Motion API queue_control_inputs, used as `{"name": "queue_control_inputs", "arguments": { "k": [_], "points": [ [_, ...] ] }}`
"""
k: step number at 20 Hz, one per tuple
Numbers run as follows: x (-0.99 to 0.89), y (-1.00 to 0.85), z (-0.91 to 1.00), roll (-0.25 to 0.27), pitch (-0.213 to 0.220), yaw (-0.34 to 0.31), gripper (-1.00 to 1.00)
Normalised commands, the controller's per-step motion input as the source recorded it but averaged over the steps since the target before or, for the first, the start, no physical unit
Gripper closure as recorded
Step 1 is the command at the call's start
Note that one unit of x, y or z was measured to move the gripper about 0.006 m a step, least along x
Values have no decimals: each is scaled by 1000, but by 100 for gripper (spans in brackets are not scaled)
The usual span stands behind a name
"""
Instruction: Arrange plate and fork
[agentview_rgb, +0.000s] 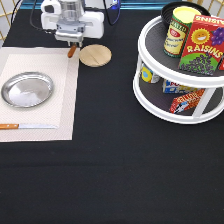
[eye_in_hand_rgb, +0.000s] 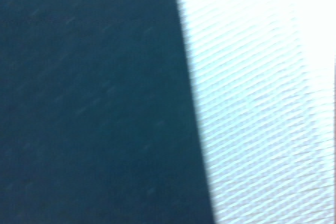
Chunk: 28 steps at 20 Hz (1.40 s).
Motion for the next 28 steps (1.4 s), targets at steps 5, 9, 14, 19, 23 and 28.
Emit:
{"name": "queue_control_inputs", "arguments": {
  "k": [5,9,14,19,23,28],
  "points": [
    [84,-467,61,10,-6,-151,100],
    [0,-536,0,21,-13,-138,100],
    [0,-522,0,20,-14,-150,100],
    [-6,-318,-19,34,-19,-226,100],
    [-7,-57,-80,57,-31,-311,100],
    [0,0,-77,35,-47,-347,100]
  ]
}}
